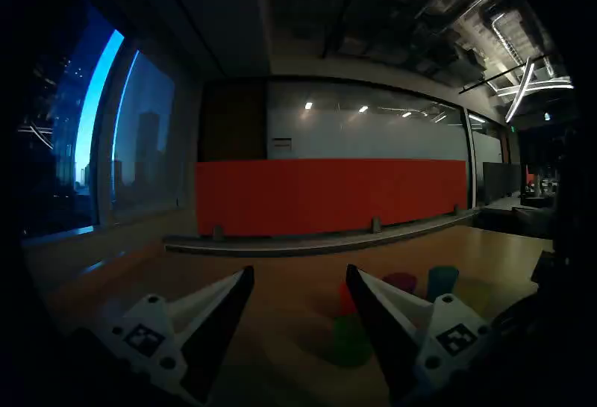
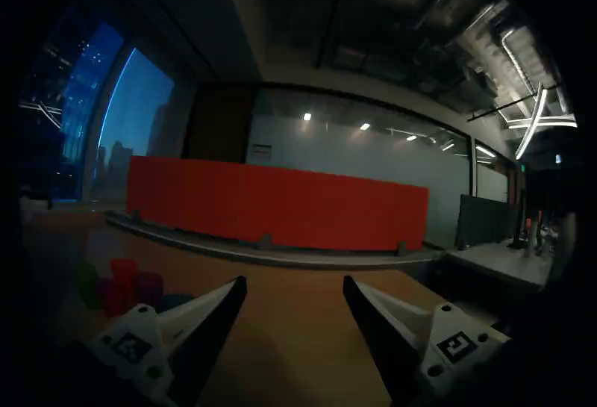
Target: Pour water
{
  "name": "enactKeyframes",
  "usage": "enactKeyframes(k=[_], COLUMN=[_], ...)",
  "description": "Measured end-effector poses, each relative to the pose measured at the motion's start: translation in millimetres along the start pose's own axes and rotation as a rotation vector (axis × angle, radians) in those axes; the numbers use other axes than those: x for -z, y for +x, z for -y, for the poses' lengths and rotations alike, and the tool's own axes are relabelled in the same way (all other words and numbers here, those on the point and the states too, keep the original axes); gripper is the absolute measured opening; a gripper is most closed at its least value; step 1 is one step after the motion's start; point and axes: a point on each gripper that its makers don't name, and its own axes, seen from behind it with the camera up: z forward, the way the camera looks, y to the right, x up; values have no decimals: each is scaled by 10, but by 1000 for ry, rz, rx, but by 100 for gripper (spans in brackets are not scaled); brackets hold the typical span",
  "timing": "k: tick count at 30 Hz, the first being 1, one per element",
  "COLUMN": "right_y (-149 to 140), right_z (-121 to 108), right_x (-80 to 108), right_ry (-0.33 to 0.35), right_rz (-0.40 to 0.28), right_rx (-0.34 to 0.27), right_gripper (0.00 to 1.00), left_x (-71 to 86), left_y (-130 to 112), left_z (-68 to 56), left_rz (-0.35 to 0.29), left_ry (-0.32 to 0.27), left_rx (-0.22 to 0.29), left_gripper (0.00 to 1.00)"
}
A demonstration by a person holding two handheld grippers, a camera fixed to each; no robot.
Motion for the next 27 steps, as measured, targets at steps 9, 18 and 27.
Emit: enactKeyframes(k=[9,18,27], right_y=[-107,-183,-177], right_z=[-51,-30,-51], right_x=[54,57,-17], right_ry=[-25,-22,-29], right_rz=[17,40,61], right_rx=[-47,-45,-50], right_gripper=[100,100,100], left_x=[-44,-111,-130], left_y=[-41,-150,-192], left_z=[77,109,168], left_rz=[0,7,-22], left_ry=[26,49,93], left_rx=[-16,-29,-30], left_gripper=[91,91,91])
